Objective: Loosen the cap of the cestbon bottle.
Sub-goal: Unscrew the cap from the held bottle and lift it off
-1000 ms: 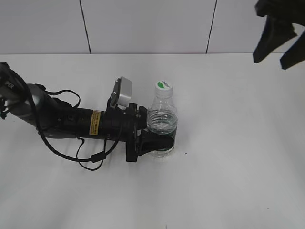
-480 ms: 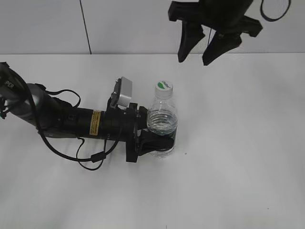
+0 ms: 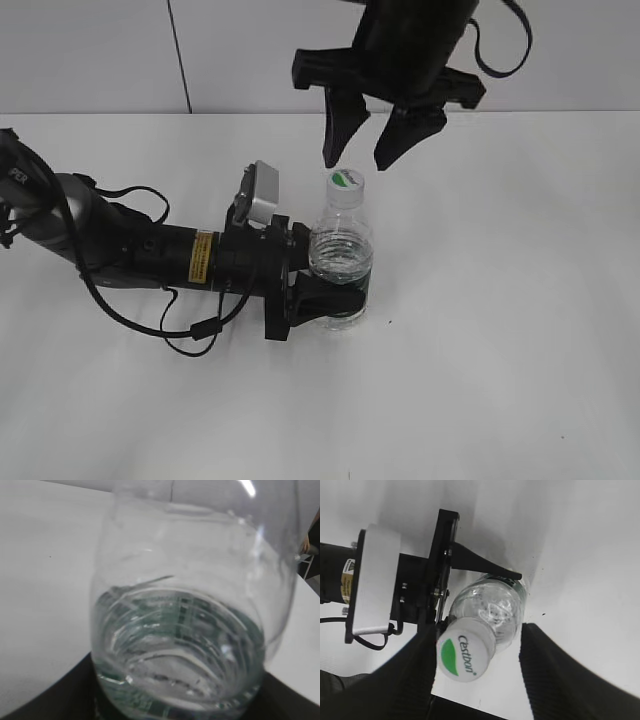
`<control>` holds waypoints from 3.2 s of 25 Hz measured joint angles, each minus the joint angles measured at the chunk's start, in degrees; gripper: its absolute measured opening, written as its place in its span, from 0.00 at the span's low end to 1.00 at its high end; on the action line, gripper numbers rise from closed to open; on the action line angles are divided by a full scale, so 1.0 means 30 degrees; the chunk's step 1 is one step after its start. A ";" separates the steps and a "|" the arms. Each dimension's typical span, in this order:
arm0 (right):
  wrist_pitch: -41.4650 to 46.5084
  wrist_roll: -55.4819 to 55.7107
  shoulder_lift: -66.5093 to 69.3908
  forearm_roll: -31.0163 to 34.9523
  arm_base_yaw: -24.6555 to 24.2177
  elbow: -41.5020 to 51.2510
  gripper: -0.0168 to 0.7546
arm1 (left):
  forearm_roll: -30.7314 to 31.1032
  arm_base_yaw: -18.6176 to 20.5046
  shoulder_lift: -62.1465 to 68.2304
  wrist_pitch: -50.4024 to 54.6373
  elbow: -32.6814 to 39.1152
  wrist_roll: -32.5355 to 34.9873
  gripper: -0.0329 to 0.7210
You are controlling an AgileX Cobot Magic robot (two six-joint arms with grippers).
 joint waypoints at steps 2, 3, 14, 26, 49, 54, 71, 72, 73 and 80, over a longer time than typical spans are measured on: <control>0.0000 0.0020 0.0164 -0.0020 0.0263 0.0000 0.55 | -0.0002 0.0000 -0.0013 0.0042 0.0000 0.0000 0.60; 0.0000 0.0034 0.0207 -0.0020 0.0359 0.0000 0.55 | -0.0002 0.0000 -0.0013 0.0042 0.0000 0.0000 0.60; 0.0000 0.0133 0.0386 -0.0303 0.0528 0.0000 0.55 | -0.0002 0.0000 -0.0013 0.0062 0.0000 0.0000 0.60; 0.0000 0.0150 0.0386 -0.0690 0.0766 0.0000 0.55 | -0.0019 0.0000 -0.0013 0.0082 0.0000 0.0000 0.60; 0.0005 -0.0080 0.0386 -0.0690 0.0772 0.0409 0.41 | -0.0274 -0.0036 -0.0013 0.0189 0.0000 0.0000 0.60; 0.0005 -0.1968 0.0386 -0.0673 0.0772 0.0409 0.41 | -0.0292 -0.0036 -0.0013 0.0232 0.0000 0.0000 0.60; -0.0029 -1.9235 0.0386 -0.0354 0.0772 0.0409 0.40 | 0.0014 -0.0057 -0.0045 0.0349 -0.0065 0.0132 0.60; -0.0029 -2.0027 0.0386 -0.0331 0.0772 0.0409 0.40 | 0.0055 -0.0057 -0.0045 0.0349 -0.0088 0.0132 0.60; -0.0008 -2.0710 0.0386 -0.0331 0.0772 0.0409 0.40 | 0.0139 -0.0057 -0.0045 0.0349 -0.0101 0.0132 0.60; 0.0076 -2.5722 0.0386 -0.0307 0.0772 0.0392 0.40 | 0.0371 -0.0057 -0.0045 0.0392 -0.0137 0.0132 0.60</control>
